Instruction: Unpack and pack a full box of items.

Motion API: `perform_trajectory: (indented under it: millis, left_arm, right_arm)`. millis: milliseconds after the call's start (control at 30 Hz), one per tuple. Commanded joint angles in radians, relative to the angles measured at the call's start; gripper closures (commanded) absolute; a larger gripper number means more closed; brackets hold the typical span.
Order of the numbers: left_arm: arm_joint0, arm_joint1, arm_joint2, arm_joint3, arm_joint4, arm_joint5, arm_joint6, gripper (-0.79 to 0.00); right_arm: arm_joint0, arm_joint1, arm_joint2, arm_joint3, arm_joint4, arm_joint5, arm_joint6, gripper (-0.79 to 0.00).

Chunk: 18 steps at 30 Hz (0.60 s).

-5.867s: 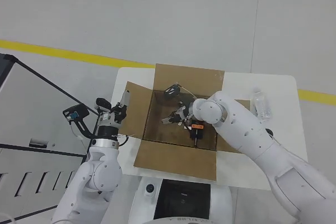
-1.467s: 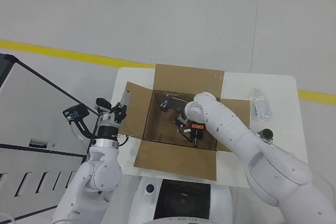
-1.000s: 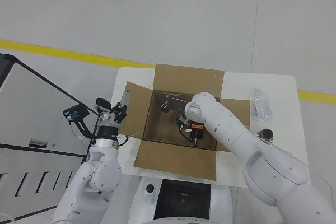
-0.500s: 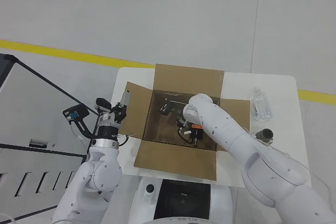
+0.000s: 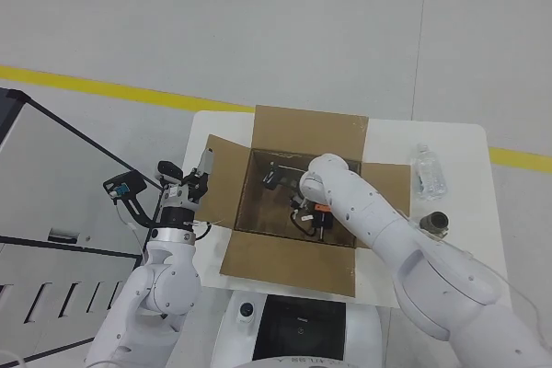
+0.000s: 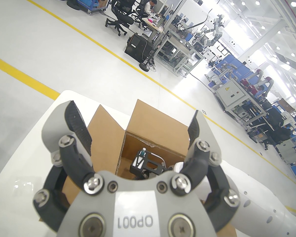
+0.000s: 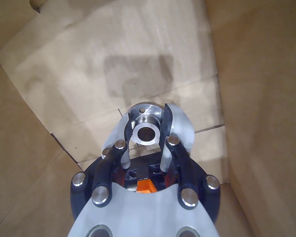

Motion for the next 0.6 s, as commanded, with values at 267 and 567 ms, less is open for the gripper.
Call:
perform_trajectory:
  millis: [267, 567]
  left_arm:
    - [0.000, 0.000, 0.000, 0.000, 0.000, 0.000, 0.000, -0.785]
    - [0.000, 0.000, 0.000, 0.000, 0.000, 0.000, 0.000, -0.785]
  right_arm:
    - [0.013, 0.021, 0.048, -0.022, 0.023, -0.079, -0.029, 0.000]
    - [-0.020, 0.077, 0.106, -0.183, -0.026, -0.061, 0.003, 0.000]
